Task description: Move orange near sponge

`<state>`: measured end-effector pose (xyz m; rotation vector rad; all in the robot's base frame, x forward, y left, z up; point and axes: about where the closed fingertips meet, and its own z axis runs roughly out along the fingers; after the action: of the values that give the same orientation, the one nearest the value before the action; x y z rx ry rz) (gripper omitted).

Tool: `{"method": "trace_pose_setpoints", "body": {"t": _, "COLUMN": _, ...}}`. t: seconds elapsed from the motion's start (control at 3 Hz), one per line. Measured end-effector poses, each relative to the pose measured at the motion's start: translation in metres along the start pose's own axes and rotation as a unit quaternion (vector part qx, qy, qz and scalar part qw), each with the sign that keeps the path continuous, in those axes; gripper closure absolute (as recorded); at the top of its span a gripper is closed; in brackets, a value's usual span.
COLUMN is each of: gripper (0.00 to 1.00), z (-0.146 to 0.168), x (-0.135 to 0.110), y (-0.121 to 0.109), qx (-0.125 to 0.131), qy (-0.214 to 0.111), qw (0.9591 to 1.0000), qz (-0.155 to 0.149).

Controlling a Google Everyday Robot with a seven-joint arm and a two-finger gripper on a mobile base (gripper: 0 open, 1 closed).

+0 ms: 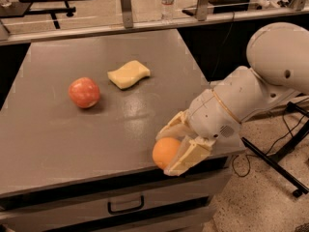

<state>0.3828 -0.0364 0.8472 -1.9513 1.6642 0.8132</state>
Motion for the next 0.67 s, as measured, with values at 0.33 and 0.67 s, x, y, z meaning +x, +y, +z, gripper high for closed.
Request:
{"method": "trace_pose_setpoints", "body": {"t": 0.33, "gripper": 0.84, "z": -0.009, "x": -0.006, "y": -0.014, "qx": 0.017, "qy": -0.012, "qw": 0.9998, "qz": 0.008}}
{"method": "trace_pose_setpoints", "body": {"t": 0.67, "gripper": 1.0, "z": -0.044, "x": -0.01, "y": -0.072, "qx": 0.101, "qy": -0.008, "qw": 0.9949, "qz": -0.003}}
